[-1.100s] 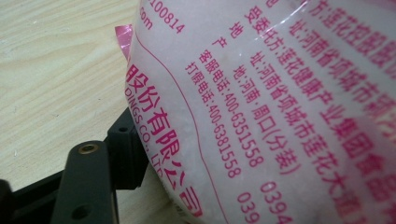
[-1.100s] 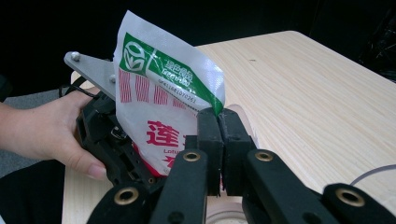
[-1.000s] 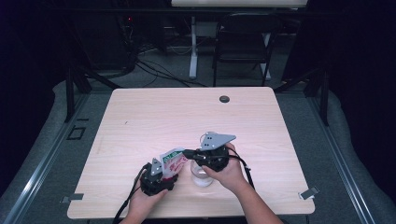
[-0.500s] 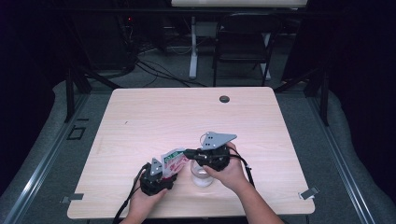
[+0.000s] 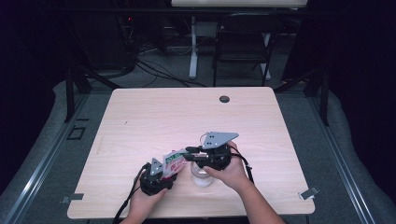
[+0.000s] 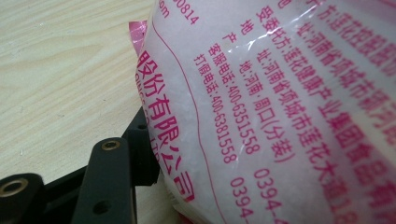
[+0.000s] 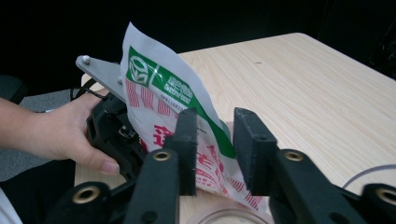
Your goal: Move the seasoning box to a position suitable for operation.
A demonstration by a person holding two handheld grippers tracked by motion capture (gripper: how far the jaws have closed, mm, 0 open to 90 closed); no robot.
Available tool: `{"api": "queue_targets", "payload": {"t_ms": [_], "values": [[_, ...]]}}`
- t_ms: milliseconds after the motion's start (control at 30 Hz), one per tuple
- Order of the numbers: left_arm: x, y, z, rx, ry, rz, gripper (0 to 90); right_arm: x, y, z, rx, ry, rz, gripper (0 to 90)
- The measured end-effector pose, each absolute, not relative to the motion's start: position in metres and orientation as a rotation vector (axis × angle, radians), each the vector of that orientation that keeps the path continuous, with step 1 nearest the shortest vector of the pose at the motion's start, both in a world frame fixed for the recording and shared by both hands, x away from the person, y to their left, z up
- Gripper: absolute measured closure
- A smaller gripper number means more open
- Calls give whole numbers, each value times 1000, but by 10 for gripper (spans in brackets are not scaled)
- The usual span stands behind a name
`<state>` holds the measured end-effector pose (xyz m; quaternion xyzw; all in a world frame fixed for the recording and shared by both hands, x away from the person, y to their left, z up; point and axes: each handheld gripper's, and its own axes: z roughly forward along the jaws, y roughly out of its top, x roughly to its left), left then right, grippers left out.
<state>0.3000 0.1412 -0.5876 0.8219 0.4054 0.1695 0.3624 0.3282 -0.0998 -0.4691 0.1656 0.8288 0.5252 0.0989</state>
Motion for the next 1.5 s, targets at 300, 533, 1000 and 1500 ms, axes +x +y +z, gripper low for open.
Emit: {"api": "queue_targets", "payload": {"t_ms": [300, 533, 1000, 1500], "values": [[300, 141, -587, 2123, 1042, 436, 458, 321, -90, -457, 390, 2456, 1531, 569], [300, 141, -587, 2123, 1042, 436, 459, 323, -81, -452, 335, 2467, 1514, 530], [300, 141, -587, 2123, 1040, 440, 459, 331, -55, -451, 202, 2572, 1481, 483], [300, 141, -587, 2119, 1046, 441, 459, 328, -54, -457, 145, 2651, 1464, 636]]}}
